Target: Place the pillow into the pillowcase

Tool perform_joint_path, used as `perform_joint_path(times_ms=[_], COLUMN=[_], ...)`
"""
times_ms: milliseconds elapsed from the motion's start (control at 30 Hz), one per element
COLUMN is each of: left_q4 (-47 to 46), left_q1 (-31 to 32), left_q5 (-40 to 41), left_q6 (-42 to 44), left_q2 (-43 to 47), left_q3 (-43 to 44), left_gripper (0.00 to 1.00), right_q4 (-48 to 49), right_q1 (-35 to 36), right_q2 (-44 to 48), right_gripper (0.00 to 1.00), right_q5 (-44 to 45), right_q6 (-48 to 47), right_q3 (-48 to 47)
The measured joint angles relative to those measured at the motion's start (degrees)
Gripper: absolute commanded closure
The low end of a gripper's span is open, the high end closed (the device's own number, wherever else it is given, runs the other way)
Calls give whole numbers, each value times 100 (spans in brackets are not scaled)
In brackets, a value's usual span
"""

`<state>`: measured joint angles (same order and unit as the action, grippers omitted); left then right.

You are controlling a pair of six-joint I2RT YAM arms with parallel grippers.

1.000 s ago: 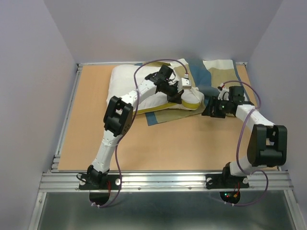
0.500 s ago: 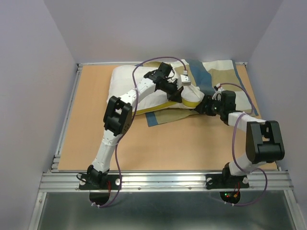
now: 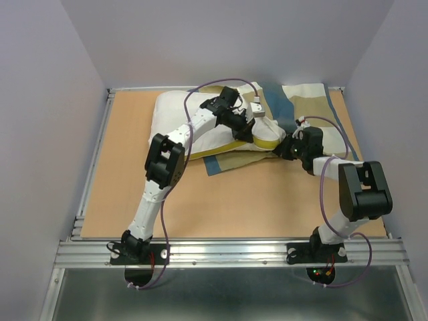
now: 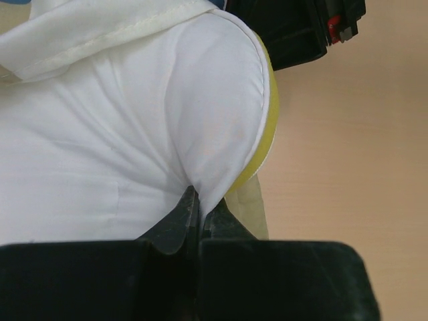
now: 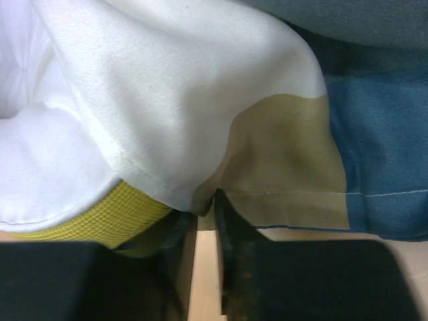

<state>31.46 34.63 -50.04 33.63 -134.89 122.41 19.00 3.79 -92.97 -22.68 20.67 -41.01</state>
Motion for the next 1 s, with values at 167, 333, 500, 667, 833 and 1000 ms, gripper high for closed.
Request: perform_joint_path(times_ms=[167, 333, 500, 667, 833, 1000], left_q4=[-151, -804, -1233, -1685, -2284, -2959], left_q1=[0, 48, 282, 610, 658, 501], left_q5=[212, 841, 1825, 2326, 2214, 1705], left_q6=[-407, -1095, -1499, -2098, -3241, -4103], left_q2=[-33, -33, -31, -31, -33, -28], left_q3=[0, -155, -170, -168, -286, -802], left_gripper=[100, 100, 100, 100, 100, 58], right_q4=[-24, -503, -968, -1250, -1561, -1768], right_q1=[0, -2, -2, -2, 52, 68], right_q2=[9, 387, 1196, 1604, 1532, 1281], right_gripper=[99, 99, 99, 99, 99, 99], right_q5=[-170, -634, -1010, -1392, -1681, -1722], right_q6=[-70, -420, -758, -802, -802, -802], right_q3=[-4, -7, -7, -26, -26, -28])
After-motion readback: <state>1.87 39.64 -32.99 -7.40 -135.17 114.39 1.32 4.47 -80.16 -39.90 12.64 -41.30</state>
